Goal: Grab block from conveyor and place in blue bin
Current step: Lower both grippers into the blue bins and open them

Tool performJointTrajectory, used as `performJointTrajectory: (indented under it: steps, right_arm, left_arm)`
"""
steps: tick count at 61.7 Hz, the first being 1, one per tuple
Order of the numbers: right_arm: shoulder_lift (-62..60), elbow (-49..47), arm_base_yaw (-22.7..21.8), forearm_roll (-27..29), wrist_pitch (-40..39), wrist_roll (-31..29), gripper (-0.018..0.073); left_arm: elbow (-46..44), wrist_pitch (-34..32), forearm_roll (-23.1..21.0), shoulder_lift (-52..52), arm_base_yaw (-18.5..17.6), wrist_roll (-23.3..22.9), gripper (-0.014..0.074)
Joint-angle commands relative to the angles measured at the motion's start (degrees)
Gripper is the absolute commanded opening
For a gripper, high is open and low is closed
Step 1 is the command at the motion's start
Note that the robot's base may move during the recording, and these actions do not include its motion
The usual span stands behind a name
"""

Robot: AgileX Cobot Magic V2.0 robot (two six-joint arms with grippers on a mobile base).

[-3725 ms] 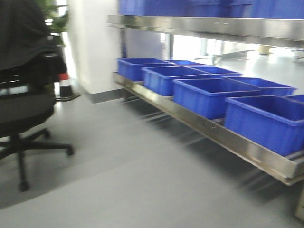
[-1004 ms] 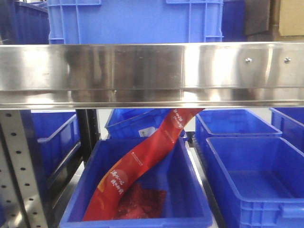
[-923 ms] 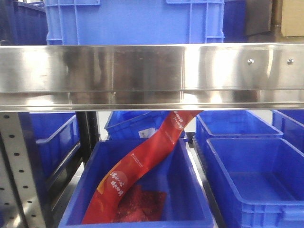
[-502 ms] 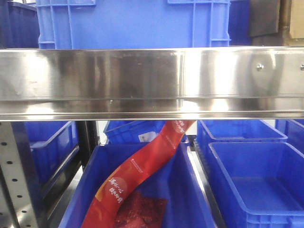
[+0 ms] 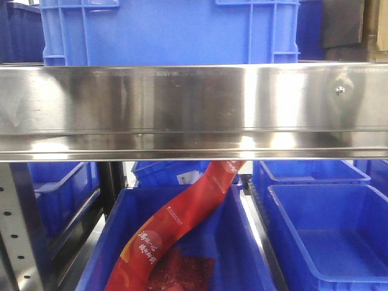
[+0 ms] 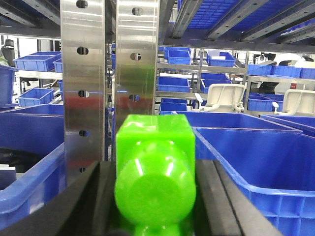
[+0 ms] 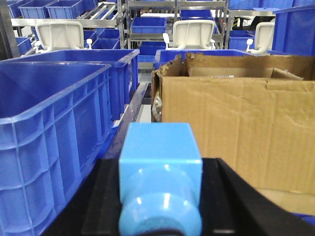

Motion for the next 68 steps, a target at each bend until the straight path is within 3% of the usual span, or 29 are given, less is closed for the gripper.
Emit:
performJointTrajectory:
  steps: [1, 20, 30, 37, 45, 55, 68]
  right_arm:
    - [-0.2, 0.0, 0.0, -0.1, -4.9, 0.0, -0.0162]
    - [0.5, 0.0, 0.0, 0.6, -5.4, 0.0, -0.0162]
    - [2.5, -2.8, 2.7, 0.6, -5.9, 0.0, -0.0162]
    - [6.8, -7.1, 8.6, 0.6, -6.0, 0.0, -0.0162]
    - [14.3, -13.5, 15.6, -1.0, -7.6, 0.0, -0.0162]
    - [23.6, -20.6, 20.4, -1.0, -12.7, 0.0, -0.0162]
    - [33.9, -29.0, 22.4, -1.0, -16.8, 0.0, -0.0162]
  left_arm:
    - [0.1, -1.2, -0.4, -0.2, 0.1, 0.2, -0.0111]
    - [-0.2, -0.6, -0.4, 0.3, 0.1, 0.2, -0.0111]
    - [-5.7, 7.6, 1.4, 5.9, -1.8, 0.2, -0.0111]
    - [-10.8, 8.0, 1.2, 11.9, -6.9, 0.2, -0.0111]
    - [-18.3, 8.0, 2.7, 20.3, -15.8, 0.2, -0.0111]
    - [-26.5, 5.2, 5.0, 30.9, -24.8, 0.2, -0.0111]
    - [-34.0, -0.3, 3.1, 42.2, -27.7, 0.1, -0.0111]
